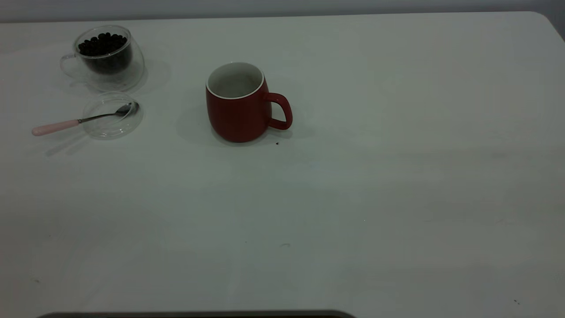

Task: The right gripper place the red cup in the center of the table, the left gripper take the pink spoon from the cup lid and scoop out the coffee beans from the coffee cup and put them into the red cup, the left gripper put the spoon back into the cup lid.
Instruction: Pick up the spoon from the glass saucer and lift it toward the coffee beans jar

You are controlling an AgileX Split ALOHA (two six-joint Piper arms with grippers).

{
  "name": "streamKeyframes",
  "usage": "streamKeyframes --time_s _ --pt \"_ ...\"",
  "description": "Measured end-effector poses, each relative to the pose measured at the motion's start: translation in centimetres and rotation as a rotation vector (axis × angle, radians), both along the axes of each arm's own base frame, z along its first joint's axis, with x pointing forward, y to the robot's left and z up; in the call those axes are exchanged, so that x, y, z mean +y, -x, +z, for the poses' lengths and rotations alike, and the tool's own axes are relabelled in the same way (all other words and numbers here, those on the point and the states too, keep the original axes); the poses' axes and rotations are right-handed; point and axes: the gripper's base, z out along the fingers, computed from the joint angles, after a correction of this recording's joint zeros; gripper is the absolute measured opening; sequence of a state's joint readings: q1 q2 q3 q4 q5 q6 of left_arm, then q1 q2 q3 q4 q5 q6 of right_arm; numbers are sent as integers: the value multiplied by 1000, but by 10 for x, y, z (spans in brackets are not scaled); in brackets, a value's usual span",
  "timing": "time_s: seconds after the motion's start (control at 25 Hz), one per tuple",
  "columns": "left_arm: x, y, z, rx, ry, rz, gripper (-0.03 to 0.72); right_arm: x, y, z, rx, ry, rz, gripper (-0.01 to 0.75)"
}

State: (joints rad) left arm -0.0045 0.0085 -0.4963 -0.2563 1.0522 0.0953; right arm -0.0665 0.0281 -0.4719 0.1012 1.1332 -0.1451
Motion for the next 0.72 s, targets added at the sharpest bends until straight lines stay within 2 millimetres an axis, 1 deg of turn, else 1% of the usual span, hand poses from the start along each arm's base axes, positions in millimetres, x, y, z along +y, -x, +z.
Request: streamKeyframes --time_s 0.08,0.16,0.24,0.32,0.48,0.56,0.64,0.72 --pt "-1 -13 8 -4 42 16 613 0 0 0 0 0 0 591" --pt "0 -35 17 28 60 38 643 0 0 0 0 0 0 591" --pt "0 -62 23 77 71 59 674 0 0 0 0 0 0 591" --pt "0 -96 27 137 92 79 697 0 0 0 0 -1 0 591" --pt "-2 -160 30 274 134 100 709 0 0 0 0 -2 1 591" --pt "-3 -190 26 343 152 107 709 0 0 0 0 -2 1 591" --pt "-4 -219 17 404 157 116 710 0 0 0 0 -2 1 591" --pt "-4 -245 0 479 156 127 710 0 0 0 0 -2 1 591"
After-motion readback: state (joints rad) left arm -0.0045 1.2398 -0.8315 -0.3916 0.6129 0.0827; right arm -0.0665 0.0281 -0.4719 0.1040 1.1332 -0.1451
